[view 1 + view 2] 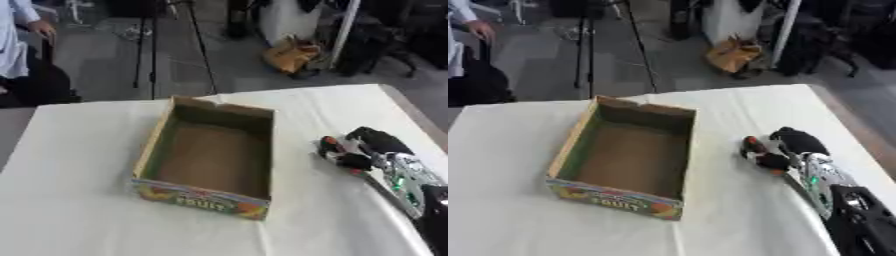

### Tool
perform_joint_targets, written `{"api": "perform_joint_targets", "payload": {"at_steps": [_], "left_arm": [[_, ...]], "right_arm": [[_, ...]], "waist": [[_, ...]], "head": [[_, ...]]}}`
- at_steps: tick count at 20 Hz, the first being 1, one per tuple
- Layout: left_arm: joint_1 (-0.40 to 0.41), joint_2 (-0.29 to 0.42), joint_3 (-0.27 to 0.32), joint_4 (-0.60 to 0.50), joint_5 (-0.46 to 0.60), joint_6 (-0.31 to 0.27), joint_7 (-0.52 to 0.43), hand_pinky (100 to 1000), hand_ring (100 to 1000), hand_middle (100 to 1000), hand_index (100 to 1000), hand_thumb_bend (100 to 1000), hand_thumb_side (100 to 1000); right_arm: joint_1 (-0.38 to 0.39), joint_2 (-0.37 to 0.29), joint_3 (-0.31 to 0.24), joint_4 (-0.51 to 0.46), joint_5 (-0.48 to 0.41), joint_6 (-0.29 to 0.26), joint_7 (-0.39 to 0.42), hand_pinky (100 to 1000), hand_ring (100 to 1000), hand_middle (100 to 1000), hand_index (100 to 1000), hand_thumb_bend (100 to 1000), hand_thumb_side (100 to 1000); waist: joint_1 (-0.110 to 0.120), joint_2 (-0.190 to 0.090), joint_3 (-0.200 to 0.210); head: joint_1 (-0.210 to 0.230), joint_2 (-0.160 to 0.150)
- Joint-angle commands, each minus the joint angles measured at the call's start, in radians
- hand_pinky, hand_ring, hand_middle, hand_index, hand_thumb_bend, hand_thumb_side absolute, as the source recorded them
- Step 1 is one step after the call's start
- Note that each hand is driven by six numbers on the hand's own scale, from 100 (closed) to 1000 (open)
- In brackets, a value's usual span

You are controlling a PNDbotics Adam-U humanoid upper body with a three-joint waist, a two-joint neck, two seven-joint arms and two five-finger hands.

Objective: Pick up objects on the table and place them in the box.

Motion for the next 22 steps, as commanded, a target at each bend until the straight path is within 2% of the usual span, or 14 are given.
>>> {"api": "perform_joint_targets", "payload": {"at_steps": [1,17,22], "left_arm": [[-0.008,0.007,0.0,-0.015,0.004,-0.001,-0.004,693,939,956,745,100,1000],[-0.008,0.006,-0.001,-0.015,0.005,0.001,-0.007,692,941,960,746,100,1000],[-0.008,0.007,0.0,-0.015,0.005,0.002,-0.007,692,941,960,746,100,1000]], "right_arm": [[-0.018,-0.04,-0.009,0.005,-0.005,-0.002,-0.014,889,909,899,872,568,1000],[-0.019,-0.04,-0.009,0.019,-0.001,-0.01,-0.017,891,902,877,838,570,1000],[-0.013,-0.041,-0.005,0.006,0.003,-0.015,-0.009,894,899,865,799,587,1000]], "waist": [[-0.001,-0.017,0.001],[-0.001,-0.018,-0.002],[-0.001,-0.019,-0.006]], "head": [[-0.003,-0.01],[0.0,-0.01],[0.004,-0.005]]}}
